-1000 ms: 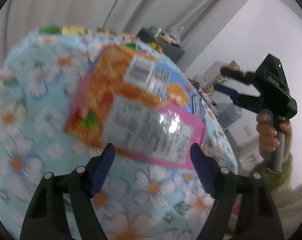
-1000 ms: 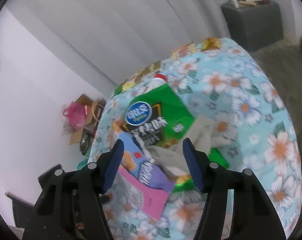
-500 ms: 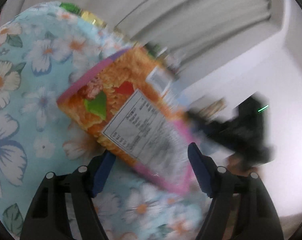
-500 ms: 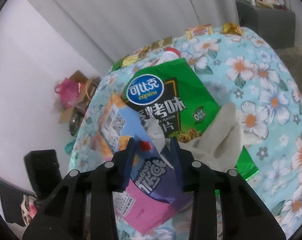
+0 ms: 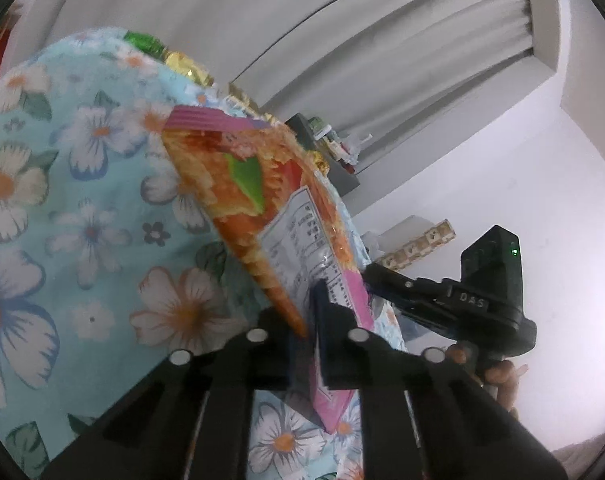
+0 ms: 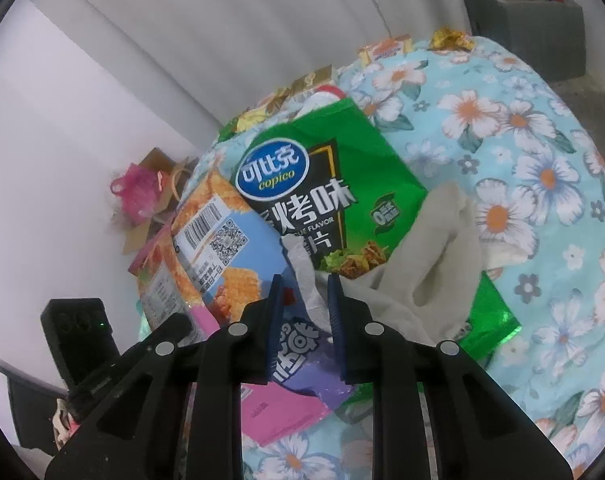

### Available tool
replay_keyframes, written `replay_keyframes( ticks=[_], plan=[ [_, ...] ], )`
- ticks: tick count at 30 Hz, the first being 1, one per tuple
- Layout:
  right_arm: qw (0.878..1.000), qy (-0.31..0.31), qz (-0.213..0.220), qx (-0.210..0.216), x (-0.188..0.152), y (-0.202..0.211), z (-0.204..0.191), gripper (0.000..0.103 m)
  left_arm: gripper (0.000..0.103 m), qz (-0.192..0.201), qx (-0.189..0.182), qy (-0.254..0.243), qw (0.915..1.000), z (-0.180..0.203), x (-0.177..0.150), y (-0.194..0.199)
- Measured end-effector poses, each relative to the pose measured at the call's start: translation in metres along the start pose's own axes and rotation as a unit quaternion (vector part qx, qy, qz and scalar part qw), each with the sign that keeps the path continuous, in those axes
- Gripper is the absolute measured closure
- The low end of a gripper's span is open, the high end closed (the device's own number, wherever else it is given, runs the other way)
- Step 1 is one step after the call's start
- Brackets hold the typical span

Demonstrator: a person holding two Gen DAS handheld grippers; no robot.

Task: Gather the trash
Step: 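Grasp the orange snack bag with the left tool while the right grasps the white glove, then carry orange bag and white glove to the wastebasket and open both tools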

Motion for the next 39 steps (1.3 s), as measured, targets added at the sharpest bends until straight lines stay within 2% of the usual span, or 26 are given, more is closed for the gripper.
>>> replay_keyframes(
  ticks=[5,7,8,10,15,18,20,21,23,25,27,30,39],
  plan=[
    [0.996,-0.036,0.078,0.004,0.013,0.059,0.015,0.073,0.101,0.011,-0.002,-0.008,0.9999,-0.004,0.004,0.01],
    [0.994,-0.057,0.096,-0.008,0.013,0.075,0.028,0.061,0.101,0.01,0.003,-0.005,0.9999,-0.01,0.005,0.009],
    [0.993,-0.068,0.1,-0.016,0.012,0.081,0.037,0.059,0.101,0.009,0.004,-0.003,1.0,-0.013,0.005,0.008],
    [0.991,-0.093,0.091,-0.027,0.007,0.082,0.052,0.051,0.101,0.009,0.005,-0.002,0.9999,-0.015,0.005,0.008],
    [0.989,-0.131,0.06,-0.017,0.001,0.063,0.062,0.043,0.101,0.01,0.009,-0.01,0.9999,-0.015,0.003,0.01],
    [0.99,-0.136,0.041,-0.008,0.004,0.044,0.059,0.043,0.101,0.011,0.012,-0.018,0.9997,-0.012,0.001,0.01],
    [0.991,-0.129,0.026,-0.021,0.004,0.031,0.057,0.043,0.102,0.015,0.013,-0.025,0.9995,-0.011,0.0,0.012],
    [0.991,-0.126,0.019,-0.027,0.003,0.026,0.056,0.044,0.102,0.016,0.014,-0.027,0.9994,-0.011,0.001,0.011],
    [0.991,-0.121,0.008,-0.049,0.001,0.014,0.06,0.056,0.102,0.019,0.013,-0.032,0.9992,-0.01,0.002,0.011],
    [0.991,-0.114,0.013,-0.066,0.0,0.01,0.063,0.079,0.102,0.025,0.011,-0.04,0.9988,-0.008,0.005,0.011],
    [0.991,-0.121,0.021,-0.049,0.0,0.013,0.063,0.09,0.102,0.033,0.007,-0.048,0.9983,-0.005,0.005,0.016],
    [0.991,-0.121,0.046,-0.045,0.003,0.028,0.061,0.094,0.103,0.041,-0.001,-0.052,0.9978,-0.003,0.007,0.023],
    [0.988,-0.09,0.124,-0.014,0.013,0.087,0.035,0.096,0.103,0.089,-0.029,-0.077,0.9926,0.018,0.024,0.066]
  ],
)
Point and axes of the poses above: each gripper's, at about its wrist camera, not at the fingertips, and y roughly against the way its jaws point, z to its right, x to its top, the point moved 8 cm from there along -y, roughly the way its jaws point, and after that the axes turned 12 degrees about x, right-handed, at the moved point
